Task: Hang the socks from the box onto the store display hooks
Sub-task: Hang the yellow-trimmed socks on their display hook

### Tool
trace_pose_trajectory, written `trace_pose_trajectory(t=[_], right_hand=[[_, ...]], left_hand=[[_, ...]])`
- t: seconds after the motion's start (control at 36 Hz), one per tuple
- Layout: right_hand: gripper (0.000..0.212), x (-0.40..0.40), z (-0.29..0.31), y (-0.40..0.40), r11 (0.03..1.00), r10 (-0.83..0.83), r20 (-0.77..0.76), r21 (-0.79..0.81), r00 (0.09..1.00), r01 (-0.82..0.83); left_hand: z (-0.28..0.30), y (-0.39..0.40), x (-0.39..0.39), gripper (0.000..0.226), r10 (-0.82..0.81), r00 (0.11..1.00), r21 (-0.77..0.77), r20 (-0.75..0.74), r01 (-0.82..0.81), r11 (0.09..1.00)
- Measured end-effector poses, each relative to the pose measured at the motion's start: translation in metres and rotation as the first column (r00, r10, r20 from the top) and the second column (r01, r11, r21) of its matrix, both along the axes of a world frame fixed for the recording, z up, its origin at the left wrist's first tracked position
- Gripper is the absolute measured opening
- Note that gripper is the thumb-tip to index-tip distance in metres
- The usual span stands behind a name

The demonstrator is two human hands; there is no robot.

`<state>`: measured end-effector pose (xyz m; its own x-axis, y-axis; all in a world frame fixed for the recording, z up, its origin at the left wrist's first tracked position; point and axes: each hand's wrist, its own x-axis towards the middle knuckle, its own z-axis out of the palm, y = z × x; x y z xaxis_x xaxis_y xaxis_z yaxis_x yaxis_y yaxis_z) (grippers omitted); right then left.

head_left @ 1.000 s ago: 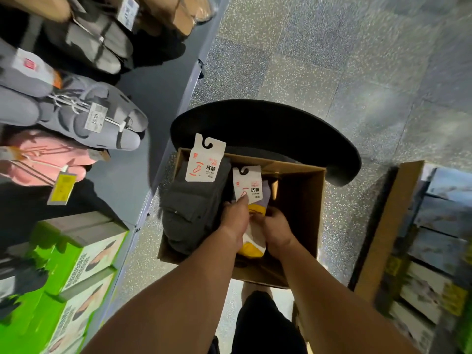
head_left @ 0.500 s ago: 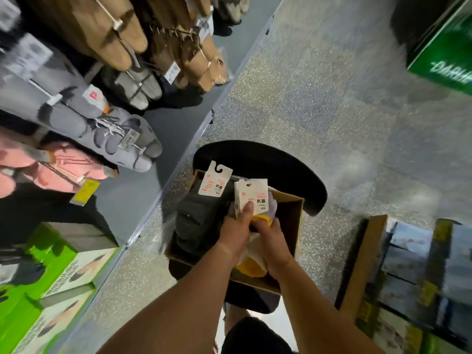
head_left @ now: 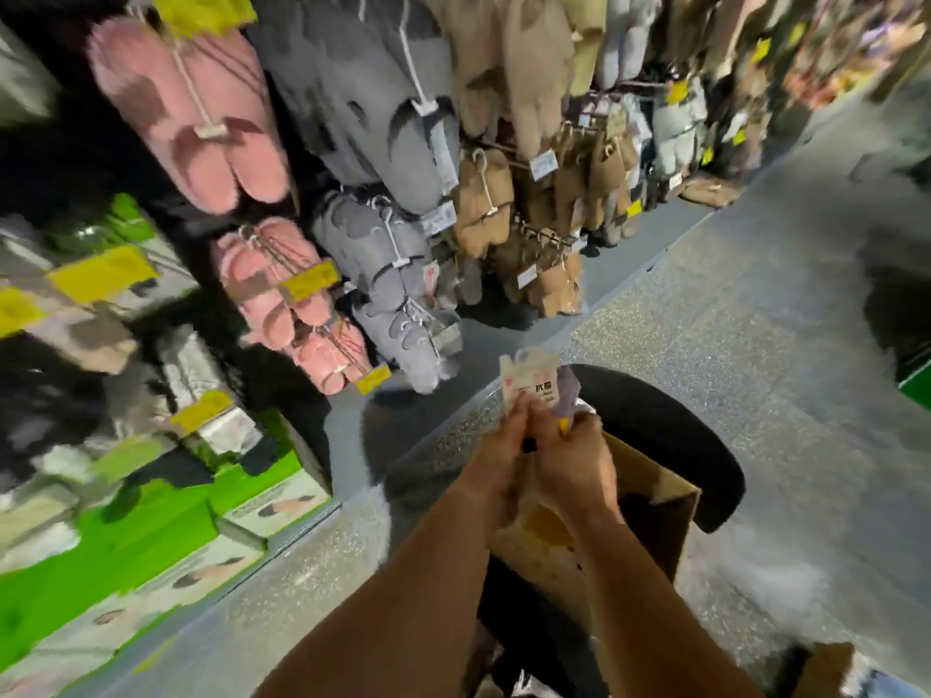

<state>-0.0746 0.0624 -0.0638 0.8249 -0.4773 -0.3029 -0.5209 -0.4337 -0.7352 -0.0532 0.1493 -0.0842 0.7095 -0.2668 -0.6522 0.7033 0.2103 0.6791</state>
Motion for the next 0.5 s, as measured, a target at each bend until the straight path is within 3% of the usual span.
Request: trace_pose_trajectory(t=[0.19, 0.31, 0.42, 0.5], right_hand=[[0.044, -0.055, 0.054, 0.107, 0.985, 0.104, 0.253, 0.109, 0.962, -0.135], [0.043, -0.084, 0.077, 0.164, 0.958, 0.148, 0.360, 0.178, 0.921, -0.224], [0.038, -0.099, 0.087, 0.210, 0.924, 0.177, 0.399, 0.247, 0.900, -0.291], [0.050, -0.104, 0.088, 0.237, 0.905, 0.221, 0.407, 0.253, 0.886, -0.342]], left_hand=[[0.065, 0.109, -0.063, 0.037, 0.129, 0.958, 0.063, 0.258, -0.150, 0.987], [0.083, 0.167, -0.089, 0.040, 0.248, 0.902, 0.043, 0.353, -0.280, 0.959], [0.094, 0.211, -0.111, 0.045, 0.351, 0.832, -0.026, 0.431, -0.377, 0.926], [0.102, 0.236, -0.124, 0.042, 0.402, 0.800, -0.043, 0.445, -0.429, 0.902]])
